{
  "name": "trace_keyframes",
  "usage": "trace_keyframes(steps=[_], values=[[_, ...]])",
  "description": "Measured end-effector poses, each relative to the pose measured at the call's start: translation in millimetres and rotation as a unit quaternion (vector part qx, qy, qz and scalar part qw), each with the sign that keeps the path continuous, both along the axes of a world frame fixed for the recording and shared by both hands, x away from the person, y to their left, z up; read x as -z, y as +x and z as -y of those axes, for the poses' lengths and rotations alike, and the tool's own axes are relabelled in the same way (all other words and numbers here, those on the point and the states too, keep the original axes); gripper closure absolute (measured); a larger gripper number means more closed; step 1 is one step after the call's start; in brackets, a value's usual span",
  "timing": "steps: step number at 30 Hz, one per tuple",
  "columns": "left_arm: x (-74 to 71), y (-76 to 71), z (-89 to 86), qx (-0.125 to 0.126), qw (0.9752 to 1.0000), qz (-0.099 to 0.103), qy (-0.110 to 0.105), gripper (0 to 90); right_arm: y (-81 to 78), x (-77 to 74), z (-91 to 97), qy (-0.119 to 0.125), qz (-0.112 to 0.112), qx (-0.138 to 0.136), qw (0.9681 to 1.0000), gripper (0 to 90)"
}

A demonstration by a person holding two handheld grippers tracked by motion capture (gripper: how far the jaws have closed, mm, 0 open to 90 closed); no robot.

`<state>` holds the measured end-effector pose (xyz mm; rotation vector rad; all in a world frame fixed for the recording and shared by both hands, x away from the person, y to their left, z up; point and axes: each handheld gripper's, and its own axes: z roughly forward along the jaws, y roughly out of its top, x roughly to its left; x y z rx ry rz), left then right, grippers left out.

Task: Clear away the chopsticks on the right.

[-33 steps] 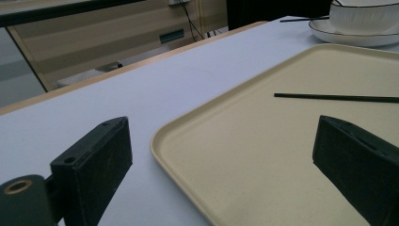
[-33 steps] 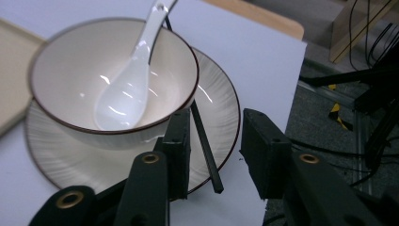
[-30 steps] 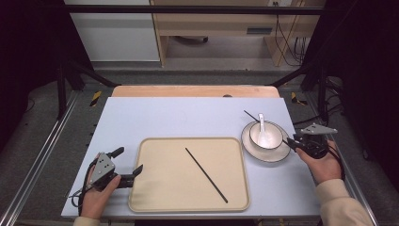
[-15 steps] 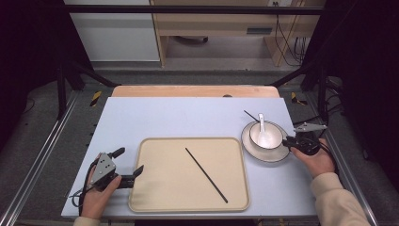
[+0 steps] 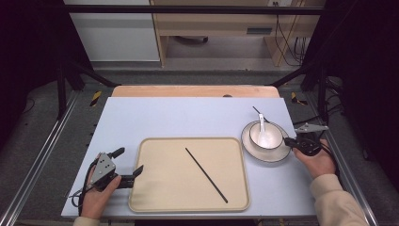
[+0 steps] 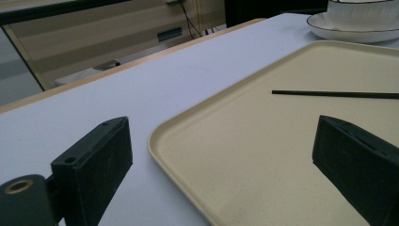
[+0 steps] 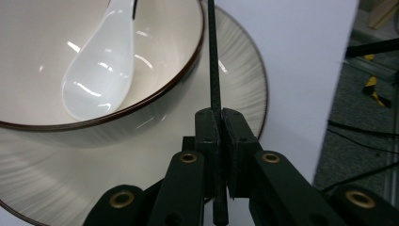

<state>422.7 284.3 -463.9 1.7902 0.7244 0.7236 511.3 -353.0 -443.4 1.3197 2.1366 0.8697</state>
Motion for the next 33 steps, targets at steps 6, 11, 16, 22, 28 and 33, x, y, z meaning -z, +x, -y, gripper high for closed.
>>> trace_keyframes(steps=[6, 11, 16, 22, 28, 33], values=[[0.1, 0.1, -0.1, -0.001, 1.0000, 0.000, 0.000, 5.2, -18.8, -27.3, 8.9, 0.034, 0.041, 0.035, 0.9980, 85.5], [0.5, 0.6, 0.8, 0.001, 1.0000, -0.001, 0.003, 5.2, -52.4, -67.6, -19.3, 0.042, 0.090, -0.004, 0.9951, 85.5], [-0.5, -0.1, 0.0, -0.001, 1.0000, 0.002, 0.001, 5.2, -71.9, -81.8, -62.4, 0.031, 0.102, -0.053, 0.9928, 85.5], [-0.8, 0.1, -1.5, -0.002, 1.0000, 0.002, -0.001, 5.2, -80.0, -82.2, -96.8, 0.030, 0.094, -0.087, 0.9913, 85.5], [-1.0, -0.3, -0.4, -0.002, 1.0000, 0.003, -0.003, 5.2, -90.6, -65.0, -131.3, 0.019, 0.067, -0.127, 0.9895, 85.5], [-1.2, -0.1, -0.8, -0.002, 1.0000, 0.004, -0.003, 5.3, -97.9, -43.6, -155.7, 0.011, 0.037, -0.145, 0.9887, 85.5]])
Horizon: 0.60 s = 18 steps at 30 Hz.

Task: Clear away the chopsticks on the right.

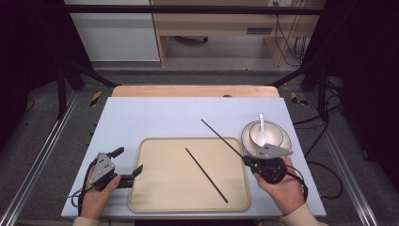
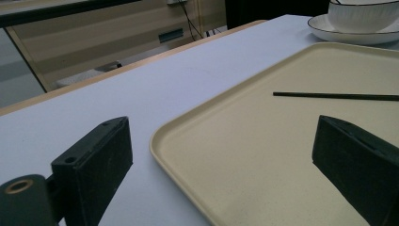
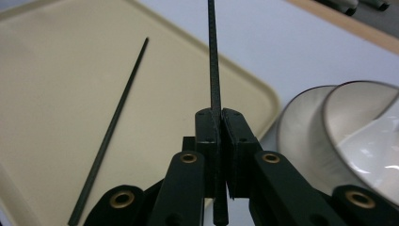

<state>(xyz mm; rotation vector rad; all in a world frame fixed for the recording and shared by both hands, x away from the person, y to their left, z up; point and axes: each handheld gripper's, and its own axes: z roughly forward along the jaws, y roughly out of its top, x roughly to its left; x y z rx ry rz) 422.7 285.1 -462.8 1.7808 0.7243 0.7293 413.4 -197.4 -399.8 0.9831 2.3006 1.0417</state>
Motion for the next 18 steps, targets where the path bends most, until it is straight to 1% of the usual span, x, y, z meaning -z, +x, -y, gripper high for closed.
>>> trace_keyframes(steps=[3, 4, 5, 6, 8, 9, 11, 14, 15, 16, 18], values=[[-0.4, -0.3, -0.5, 0.000, 1.0000, 0.000, 0.001, 5.3, -3.9, 13.3, -11.1, -0.007, -0.018, -0.001, 0.9998, 85.5], [-0.4, -0.3, -0.5, 0.000, 1.0000, 0.000, 0.001, 5.3, -3.9, 13.3, -11.1, -0.007, -0.018, -0.001, 0.9998, 85.5], [-0.6, -0.5, -0.6, 0.000, 1.0000, 0.000, 0.000, 5.3, -4.4, 17.7, -13.4, -0.005, -0.024, -0.002, 0.9997, 85.5], [-0.8, -0.6, -0.6, 0.000, 1.0000, 0.001, 0.000, 5.3, -6.8, 26.3, -17.5, -0.002, -0.036, 0.001, 0.9994, 85.5], [-0.8, -0.5, -0.6, 0.000, 1.0000, 0.001, 0.000, 5.3, -7.7, 28.7, -18.7, -0.002, -0.037, 0.002, 0.9993, 85.5], [-0.4, -0.1, -0.5, 0.000, 1.0000, 0.000, 0.000, 5.3, -10.1, 35.0, -21.8, 0.001, -0.044, 0.005, 0.9990, 85.5], [0.0, 0.1, 0.2, 0.000, 1.0000, -0.001, -0.001, 5.3, -10.3, 39.7, -22.8, 0.005, -0.048, 0.007, 0.9988, 85.4], [-0.5, -0.2, 0.5, 0.001, 1.0000, 0.001, 0.000, 5.3, -10.4, 46.2, -26.2, 0.014, -0.060, 0.014, 0.9980, 85.5], [-0.5, -0.2, 0.5, 0.001, 1.0000, 0.001, 0.000, 5.3, -10.0, 47.7, -26.8, 0.014, -0.060, 0.010, 0.9981, 85.4], [-0.4, 0.1, 0.3, 0.001, 1.0000, 0.001, 0.000, 5.3, -10.4, 47.8, -28.5, 0.013, -0.065, 0.016, 0.9977, 85.5], [-0.2, 0.3, 0.3, 0.000, 1.0000, 0.000, 0.000, 5.3, -10.0, 48.8, -30.0, 0.020, -0.070, 0.020, 0.9972, 85.4]])
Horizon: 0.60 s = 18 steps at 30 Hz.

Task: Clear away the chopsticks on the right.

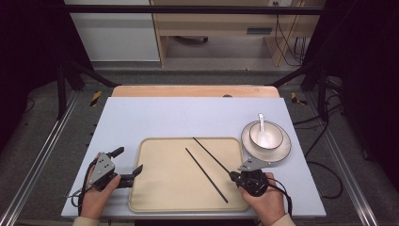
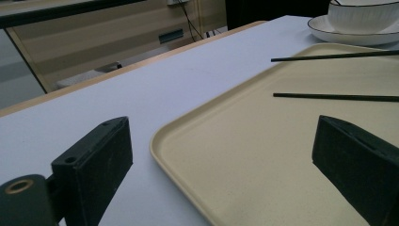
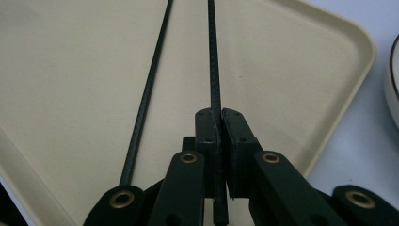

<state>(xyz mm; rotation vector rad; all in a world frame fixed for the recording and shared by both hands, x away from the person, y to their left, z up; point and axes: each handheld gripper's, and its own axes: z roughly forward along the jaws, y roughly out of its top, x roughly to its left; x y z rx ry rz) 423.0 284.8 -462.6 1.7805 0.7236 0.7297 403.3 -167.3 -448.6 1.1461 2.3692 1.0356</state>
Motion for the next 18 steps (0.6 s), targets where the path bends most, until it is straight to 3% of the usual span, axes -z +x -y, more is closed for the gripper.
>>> trace_keyframes(steps=[13, 18], values=[[-1.1, -0.6, 1.2, 0.002, 1.0000, 0.002, 0.001, 5.3, -7.6, 13.1, -15.2, -0.009, -0.033, -0.004, 0.9994, 85.4], [-0.8, -0.4, 1.8, 0.001, 1.0000, 0.001, -0.002, 5.3, -9.2, 15.8, -18.8, -0.001, -0.042, -0.004, 0.9991, 85.1]])
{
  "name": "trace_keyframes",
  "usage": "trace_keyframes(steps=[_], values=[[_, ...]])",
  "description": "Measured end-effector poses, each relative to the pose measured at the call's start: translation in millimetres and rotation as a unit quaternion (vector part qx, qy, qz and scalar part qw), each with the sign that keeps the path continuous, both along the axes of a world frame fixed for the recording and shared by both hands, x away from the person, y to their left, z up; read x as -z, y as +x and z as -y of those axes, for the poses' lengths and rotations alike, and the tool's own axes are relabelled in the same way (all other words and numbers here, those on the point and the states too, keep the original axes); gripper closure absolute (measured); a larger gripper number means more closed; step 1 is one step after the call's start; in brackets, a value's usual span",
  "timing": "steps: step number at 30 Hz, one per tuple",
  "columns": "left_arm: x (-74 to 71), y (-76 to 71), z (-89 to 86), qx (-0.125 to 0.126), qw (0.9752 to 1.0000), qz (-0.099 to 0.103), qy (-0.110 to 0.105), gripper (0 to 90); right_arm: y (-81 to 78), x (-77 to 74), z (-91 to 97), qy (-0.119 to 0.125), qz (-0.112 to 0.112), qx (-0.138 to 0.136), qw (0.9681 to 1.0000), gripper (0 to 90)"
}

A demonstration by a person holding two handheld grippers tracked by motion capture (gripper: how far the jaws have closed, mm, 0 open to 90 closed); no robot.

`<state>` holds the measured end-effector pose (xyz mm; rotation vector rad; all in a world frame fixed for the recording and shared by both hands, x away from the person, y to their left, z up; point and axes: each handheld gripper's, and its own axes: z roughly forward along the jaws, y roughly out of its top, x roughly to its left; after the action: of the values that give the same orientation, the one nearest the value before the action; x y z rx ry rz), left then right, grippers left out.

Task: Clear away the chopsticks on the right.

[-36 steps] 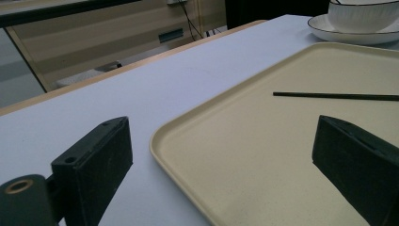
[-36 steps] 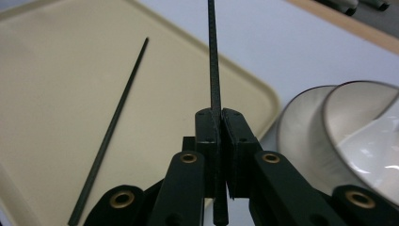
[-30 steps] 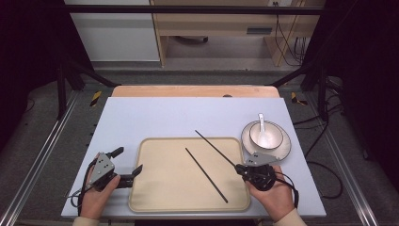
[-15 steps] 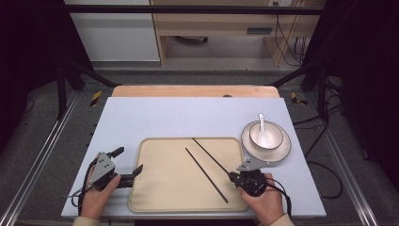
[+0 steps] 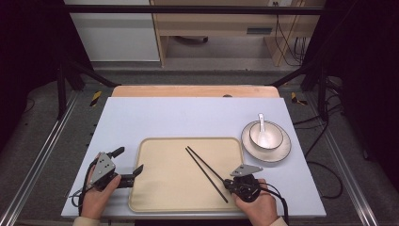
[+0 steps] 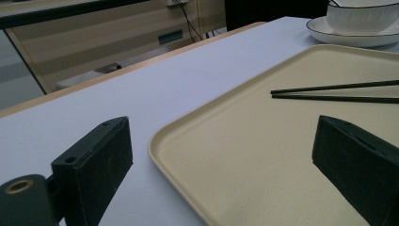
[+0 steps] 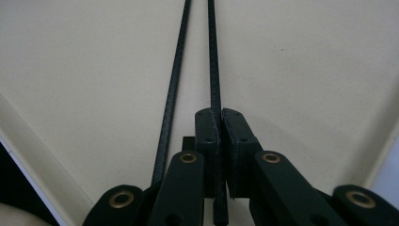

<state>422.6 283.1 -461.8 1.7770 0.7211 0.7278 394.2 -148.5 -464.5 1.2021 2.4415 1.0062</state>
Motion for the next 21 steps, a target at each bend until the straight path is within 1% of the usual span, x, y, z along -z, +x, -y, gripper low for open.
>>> trace_keyframes(steps=[2, 3, 5, 6, 7, 8, 9, 10, 11, 12, 14, 16, 17, 19, 21], values=[[-0.8, -0.3, 0.1, 0.001, 1.0000, 0.000, 0.002, 5.3, -0.6, 0.6, -0.3, 0.013, 0.001, -0.003, 0.9999, 80.2], [-0.8, -0.3, 0.1, 0.001, 1.0000, 0.000, 0.002, 5.3, -0.6, 0.6, -0.3, 0.013, 0.001, -0.003, 0.9999, 80.2], [-1.2, -0.2, 0.4, 0.001, 1.0000, -0.001, -0.002, 5.3, -0.3, -1.5, 0.8, 0.022, 0.020, -0.003, 0.9996, 72.5], [-1.2, -0.2, 0.4, 0.001, 1.0000, -0.002, -0.002, 5.3, -0.1, -2.2, 1.7, 0.028, 0.023, -0.003, 0.9993, 70.9], [-1.2, -0.2, 0.4, 0.001, 1.0000, -0.002, -0.002, 5.3, -0.1, -2.2, 1.7, 0.028, 0.023, -0.003, 0.9993, 70.9], [-1.4, -0.3, 0.5, 0.001, 1.0000, -0.002, -0.002, 5.3, 1.3, -2.7, 4.4, 0.039, 0.029, -0.007, 0.9988, 65.9], [-1.6, -0.4, 0.6, 0.001, 1.0000, -0.002, -0.003, 5.3, 2.2, -3.0, 6.2, 0.044, 0.032, -0.008, 0.9985, 62.6], [-2.0, -0.6, 0.5, 0.002, 1.0000, -0.002, 0.000, 5.3, 2.2, -3.0, 6.2, 0.044, 0.032, -0.008, 0.9985, 62.6], [-2.4, -0.8, 0.8, 0.003, 1.0000, -0.003, 0.000, 5.3, 4.2, -2.7, 8.2, 0.054, 0.036, -0.013, 0.9978, 58.3], [-2.8, -1.2, 1.9, 0.005, 1.0000, -0.004, -0.003, 5.6, 8.9, -2.6, 13.4, 0.073, 0.034, -0.017, 0.9966, 50.4], [-3.7, -2.0, 2.9, 0.007, 1.0000, -0.005, 0.001, 5.6, 12.2, -4.1, 18.3, 0.090, 0.036, -0.018, 0.9951, 42.5], [-4.1, -2.2, 3.9, 0.010, 0.9999, -0.006, -0.001, 5.6, 15.4, -6.8, 23.0, 0.094, 0.045, -0.021, 0.9943, 33.4], [-4.8, -2.6, 4.6, 0.012, 0.9999, -0.007, 0.000, 5.6, 16.8, -7.3, 25.2, 0.096, 0.046, -0.030, 0.9939, 29.4], [-8.0, -3.3, 8.9, 0.018, 0.9997, -0.015, -0.008, 5.7, 17.6, -8.5, 29.6, 0.094, 0.053, -0.029, 0.9938, 23.9], [-11.6, -4.4, 13.5, 0.029, 0.9993, -0.022, -0.010, 5.6, 18.2, -10.4, 35.5, 0.096, 0.056, -0.031, 0.9934, 19.9]])
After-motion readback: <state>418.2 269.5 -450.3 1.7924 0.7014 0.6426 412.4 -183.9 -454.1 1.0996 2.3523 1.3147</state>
